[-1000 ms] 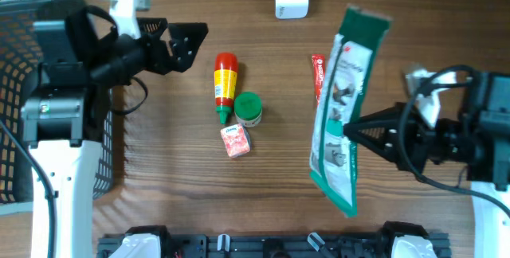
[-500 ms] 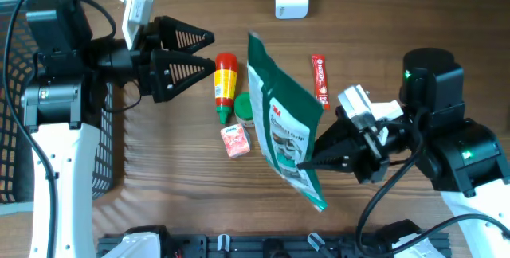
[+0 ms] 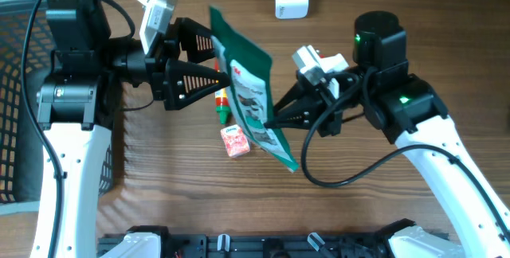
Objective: Scan the item barcode
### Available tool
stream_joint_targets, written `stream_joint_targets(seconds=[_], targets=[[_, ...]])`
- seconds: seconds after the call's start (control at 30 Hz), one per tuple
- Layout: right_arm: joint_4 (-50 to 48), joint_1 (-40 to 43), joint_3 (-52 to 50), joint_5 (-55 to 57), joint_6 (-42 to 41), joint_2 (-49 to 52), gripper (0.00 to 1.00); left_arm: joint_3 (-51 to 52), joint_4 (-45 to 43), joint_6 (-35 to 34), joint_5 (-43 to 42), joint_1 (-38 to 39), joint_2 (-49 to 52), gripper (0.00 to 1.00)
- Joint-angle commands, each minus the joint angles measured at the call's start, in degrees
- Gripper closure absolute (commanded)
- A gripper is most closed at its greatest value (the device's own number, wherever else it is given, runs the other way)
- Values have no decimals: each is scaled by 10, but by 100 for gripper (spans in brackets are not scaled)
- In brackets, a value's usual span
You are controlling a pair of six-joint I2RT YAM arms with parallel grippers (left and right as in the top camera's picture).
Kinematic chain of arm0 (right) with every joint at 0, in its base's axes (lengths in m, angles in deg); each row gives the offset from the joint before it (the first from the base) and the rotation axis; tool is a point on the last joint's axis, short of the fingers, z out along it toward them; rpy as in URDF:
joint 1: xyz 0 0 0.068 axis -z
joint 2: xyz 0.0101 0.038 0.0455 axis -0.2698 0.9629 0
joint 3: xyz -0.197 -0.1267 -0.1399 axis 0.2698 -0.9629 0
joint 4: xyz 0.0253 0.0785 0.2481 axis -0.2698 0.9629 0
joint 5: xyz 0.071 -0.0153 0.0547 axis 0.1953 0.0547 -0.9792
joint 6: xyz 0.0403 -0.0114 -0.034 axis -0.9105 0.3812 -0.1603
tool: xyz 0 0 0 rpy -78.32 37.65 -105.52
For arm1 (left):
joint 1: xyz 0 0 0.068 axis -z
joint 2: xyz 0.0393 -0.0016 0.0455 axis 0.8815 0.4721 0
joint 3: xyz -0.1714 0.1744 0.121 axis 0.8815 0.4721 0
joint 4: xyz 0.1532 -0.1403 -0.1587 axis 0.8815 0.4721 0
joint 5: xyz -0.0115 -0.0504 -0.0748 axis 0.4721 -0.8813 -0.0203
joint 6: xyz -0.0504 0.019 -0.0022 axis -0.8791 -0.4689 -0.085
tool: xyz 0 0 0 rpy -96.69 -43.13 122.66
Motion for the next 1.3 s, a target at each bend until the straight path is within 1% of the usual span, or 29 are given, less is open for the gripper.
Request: stream_joint_targets(seconds=[0.0,0.03,0.07,0.1,0.13,0.17,0.2,0.23,0.27,0.3,0.33,0.37,0.4,0.43,0.5,0.57,0.63,0.7,0.73,0.8,0.9,0.93,1.0,1.07,1.1,1.13,1.2,1.23,1.27], targets=[[-10,-4,7,-36,-41,7,96,0,-3,11,-10,3,0,18],[-10,-3,7,-36,-42,7,96,0,-3,11,-10,3,0,31],[-9,-3,7,-36,-42,7,96,0,-3,11,-10,3,0,38],[-7,-3,7,-36,-42,7,96,0,-2,10,-10,3,0,51],[-6,-1,7,-36,-46,7,95,0,-2,9,-10,3,0,74],[-6,0,7,-36,-54,7,96,0,-1,8,-10,3,0,84],[-6,2,7,-36,-57,7,96,0,-1,8,-10,3,0,92],[-5,4,7,-36,-62,7,96,0,-1,8,-10,3,0,96],[-5,6,7,-36,-70,7,95,0,-1,8,-10,3,0,96],[-5,10,7,-35,-80,7,85,0,-1,8,-10,3,0,96],[-4,14,7,-22,-90,7,55,0,-2,6,-10,3,0,96],[-3,16,7,-2,-103,7,45,0,-2,1,-10,2,0,96],[-4,18,7,23,-121,7,27,0,-5,-25,-10,-4,0,96],[-3,21,7,45,-134,7,15,0,-5,-54,-10,-13,0,96],[-3,20,7,45,-132,7,0,0,-10,-91,-10,-31,0,96],[8,20,7,90,-132,7,0,0,-34,-165,5,-54,0,96],[35,16,7,203,-131,7,0,0,-63,-245,24,-66,0,96],[40,-1,7,303,-113,7,0,0,-96,-304,35,-67,0,96],[28,-11,7,300,-96,7,0,0,-118,-329,37,-67,0,96],[9,-21,7,300,-91,7,0,0,-144,-371,45,-67,0,96],[-15,-33,7,300,-31,7,0,0,-194,-455,58,-67,0,96],[-24,-34,7,287,-31,7,7,0,-205,-470,63,-67,0,96],[-32,-34,7,235,-31,7,26,0,-214,-483,75,-67,0,96],[-31,-34,7,233,-31,7,44,0,-214,-489,84,-67,0,96],[-32,-34,7,233,-31,7,48,0,-214,-489,84,-67,0,96],[-36,-34,7,233,-31,7,47,0,-212,-489,84,-66,0,96],[-57,-34,7,233,-59,7,30,0,-209,-489,84,-66,0,96],[-74,-34,7,233,-73,7,27,0,-207,-489,84,-64,0,96],[-96,-34,7,233,-87,7,26,0,-207,-489,84,-63,0,96]])
